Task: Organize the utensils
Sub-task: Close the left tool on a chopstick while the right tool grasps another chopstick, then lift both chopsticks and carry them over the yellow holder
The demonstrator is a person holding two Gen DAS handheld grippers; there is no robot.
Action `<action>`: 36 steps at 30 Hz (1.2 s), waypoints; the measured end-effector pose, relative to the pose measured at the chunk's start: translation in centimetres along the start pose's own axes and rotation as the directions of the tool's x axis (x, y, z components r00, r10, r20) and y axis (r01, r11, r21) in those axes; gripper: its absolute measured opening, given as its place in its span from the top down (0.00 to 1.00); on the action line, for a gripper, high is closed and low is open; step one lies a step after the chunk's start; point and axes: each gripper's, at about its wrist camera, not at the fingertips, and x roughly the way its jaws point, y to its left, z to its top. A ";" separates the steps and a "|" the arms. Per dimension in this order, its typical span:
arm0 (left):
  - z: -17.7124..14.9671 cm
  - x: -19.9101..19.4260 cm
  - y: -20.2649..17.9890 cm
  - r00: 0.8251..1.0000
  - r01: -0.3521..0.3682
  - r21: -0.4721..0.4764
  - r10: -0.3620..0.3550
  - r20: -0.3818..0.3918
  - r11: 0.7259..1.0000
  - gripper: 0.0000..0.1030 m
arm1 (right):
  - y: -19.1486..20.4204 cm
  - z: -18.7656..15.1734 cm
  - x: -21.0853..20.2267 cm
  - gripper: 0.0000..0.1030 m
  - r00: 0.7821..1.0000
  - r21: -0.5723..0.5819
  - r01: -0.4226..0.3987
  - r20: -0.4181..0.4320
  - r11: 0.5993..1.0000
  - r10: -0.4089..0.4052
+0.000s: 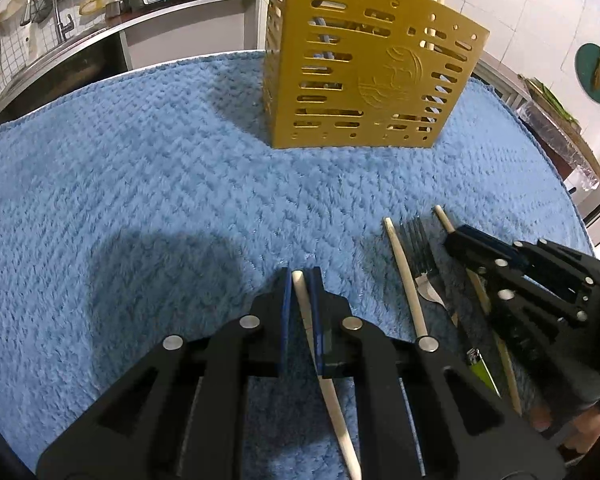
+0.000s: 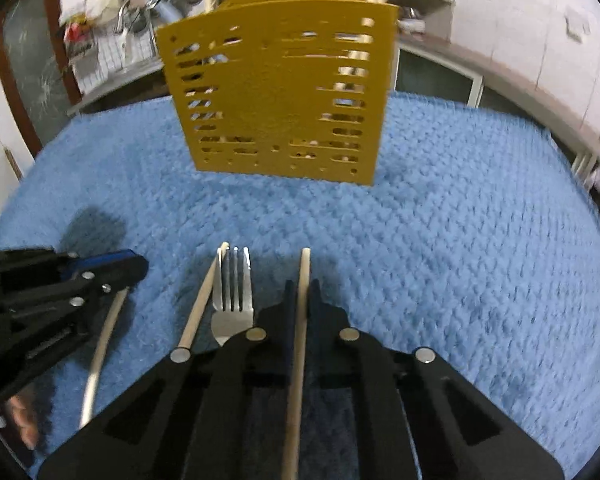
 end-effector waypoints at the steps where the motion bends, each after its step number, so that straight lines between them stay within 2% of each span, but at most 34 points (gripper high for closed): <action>1: 0.0 0.0 0.0 1.000 -0.001 -0.001 0.001 0.000 1.000 0.93 | -0.4 0.0 -0.2 0.94 1.000 0.014 -0.009 -0.002 1.000 0.009; 4: -0.1 -0.3 -0.3 1.000 0.006 0.007 -0.006 -0.003 1.000 0.93 | -0.7 -0.1 -0.6 0.94 1.000 0.013 0.022 0.005 1.000 -0.023; 9: -0.3 -0.7 -0.9 1.000 0.022 0.024 -0.022 -0.017 0.999 0.93 | -1.3 -0.2 -0.1 0.94 0.999 0.033 0.029 -0.019 0.999 -0.028; 23: -0.3 -0.3 -1.1 1.000 0.019 0.021 -0.019 -0.012 1.000 0.94 | -2.3 -0.4 0.0 0.95 1.000 0.071 -0.021 -0.015 0.997 0.022; 26: -0.2 -1.6 -0.4 0.999 0.038 -0.016 -0.038 0.016 0.999 0.94 | -2.4 0.0 -1.6 0.95 0.999 0.083 -0.030 0.028 0.996 0.028; 29: 0.1 -3.5 0.0 0.997 0.044 -0.024 -0.043 0.066 0.999 0.94 | -2.9 0.3 -3.0 0.95 0.996 0.113 -0.073 0.064 0.991 0.066; 36: 0.5 -8.1 -0.9 0.979 0.031 0.028 -0.036 0.198 0.999 0.95 | -3.7 0.5 -6.5 0.95 0.983 0.116 -0.110 0.159 0.987 0.091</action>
